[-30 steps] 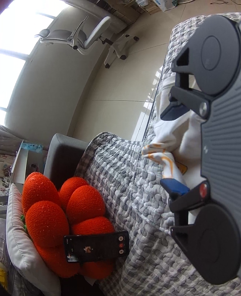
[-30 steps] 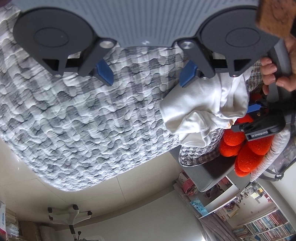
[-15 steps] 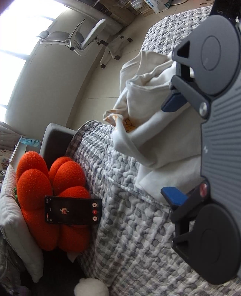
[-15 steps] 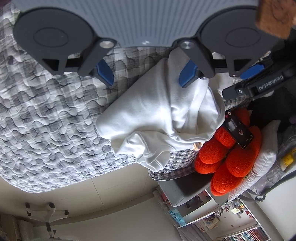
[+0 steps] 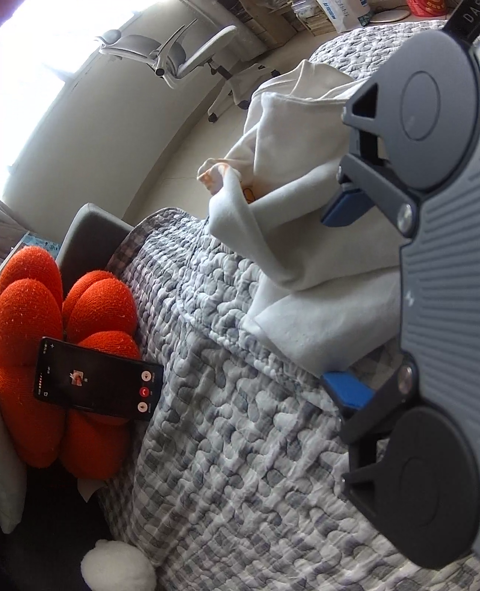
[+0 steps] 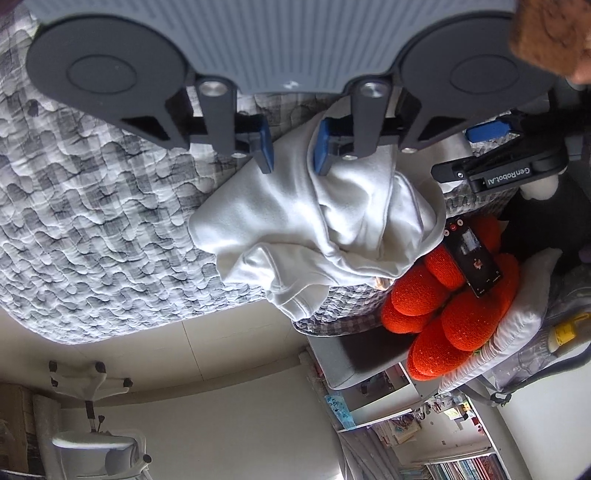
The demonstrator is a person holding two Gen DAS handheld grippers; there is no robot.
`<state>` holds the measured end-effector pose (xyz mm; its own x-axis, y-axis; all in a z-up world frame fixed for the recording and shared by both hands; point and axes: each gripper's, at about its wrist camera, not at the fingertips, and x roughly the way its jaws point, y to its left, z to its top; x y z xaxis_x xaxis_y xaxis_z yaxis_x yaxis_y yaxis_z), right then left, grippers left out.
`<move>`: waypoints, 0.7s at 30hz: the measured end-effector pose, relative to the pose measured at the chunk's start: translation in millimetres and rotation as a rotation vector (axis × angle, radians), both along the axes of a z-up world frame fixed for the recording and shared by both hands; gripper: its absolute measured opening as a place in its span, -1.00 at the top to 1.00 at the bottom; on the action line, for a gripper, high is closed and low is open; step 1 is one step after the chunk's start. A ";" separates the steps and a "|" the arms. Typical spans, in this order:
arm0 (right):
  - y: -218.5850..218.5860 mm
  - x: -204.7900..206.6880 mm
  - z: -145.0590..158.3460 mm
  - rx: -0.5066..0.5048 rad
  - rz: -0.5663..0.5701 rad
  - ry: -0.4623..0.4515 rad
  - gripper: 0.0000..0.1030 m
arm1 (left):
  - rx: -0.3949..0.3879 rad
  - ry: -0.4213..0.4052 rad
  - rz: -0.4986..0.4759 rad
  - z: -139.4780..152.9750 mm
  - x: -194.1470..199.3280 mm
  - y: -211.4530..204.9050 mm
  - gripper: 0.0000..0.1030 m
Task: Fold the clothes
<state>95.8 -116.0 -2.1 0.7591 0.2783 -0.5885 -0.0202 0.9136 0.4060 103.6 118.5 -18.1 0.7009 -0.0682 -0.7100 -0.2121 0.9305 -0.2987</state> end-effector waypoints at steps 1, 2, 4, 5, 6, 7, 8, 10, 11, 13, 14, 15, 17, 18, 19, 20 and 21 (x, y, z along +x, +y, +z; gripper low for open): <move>0.7 0.2 -0.4 0.004 0.002 0.001 0.51 | 0.005 0.000 0.002 -0.2 -0.1 0.3 -0.57; 1.5 0.1 -0.3 0.009 0.000 0.003 0.50 | 0.013 -0.001 0.006 -0.4 -0.3 0.7 -0.52; 2.3 -0.9 0.5 0.023 -0.010 0.007 0.32 | 0.022 0.000 0.017 -0.7 -0.8 1.7 -0.47; 2.7 -1.5 0.9 0.029 -0.016 0.010 0.21 | 0.023 0.002 0.022 -1.0 -1.0 2.3 -0.46; 2.5 -2.5 1.3 0.036 -0.019 0.012 0.16 | 0.022 0.005 0.026 -1.3 -1.1 2.8 -0.46; 1.9 -3.9 1.7 0.042 -0.021 0.013 0.13 | 0.021 0.007 0.030 -1.5 -1.3 3.2 -0.46; 1.3 -4.9 1.9 0.048 -0.025 0.015 0.10 | 0.018 0.008 0.033 -1.7 -1.6 3.5 -0.46; 1.0 -5.6 2.0 0.045 -0.034 0.018 0.10 | 0.020 0.009 0.037 -1.6 -2.9 2.3 -0.46; 1.3 -5.6 1.8 0.039 -0.038 0.018 0.10 | 0.024 0.009 0.038 -1.5 -3.8 1.1 -0.46; 1.9 -4.9 -0.6 0.021 -0.046 0.018 0.10 | 0.035 0.009 0.038 -1.1 -5.4 -1.8 -0.46; 2.2 -4.1 -2.4 0.012 -0.050 0.018 0.10 | 0.041 0.011 0.035 -1.2 -5.9 -3.3 -0.46; 2.5 -3.0 -4.6 0.006 -0.053 0.018 0.10 | 0.047 0.013 0.031 -1.7 -6.1 -4.7 -0.46; 3.3 -0.4 -9.3 0.006 -0.056 0.021 0.10 | 0.059 0.016 0.020 -2.7 -6.5 -7.5 -0.46; 3.5 0.8 -11.4 0.017 -0.055 0.023 0.10 | 0.066 0.017 0.016 -3.2 -6.4 -8.6 -0.46; 4.0 1.4 -12.6 0.027 -0.054 0.026 0.10 | 0.073 0.016 0.015 -3.6 -6.2 -9.4 -0.46; 4.7 1.2 -13.0 0.035 -0.051 0.027 0.10 | 0.081 0.015 0.013 -4.1 -6.0 -10.1 -0.45; 5.6 0.3 -12.7 0.039 -0.047 0.028 0.10 | 0.088 0.014 0.013 -4.4 -5.6 -10.5 -0.38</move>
<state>96.1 -110.3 -14.8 0.7553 0.2655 -0.5991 0.0343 0.8970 0.4407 98.0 108.0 -22.6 0.6916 0.0035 -0.7223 -0.2274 0.9502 -0.2131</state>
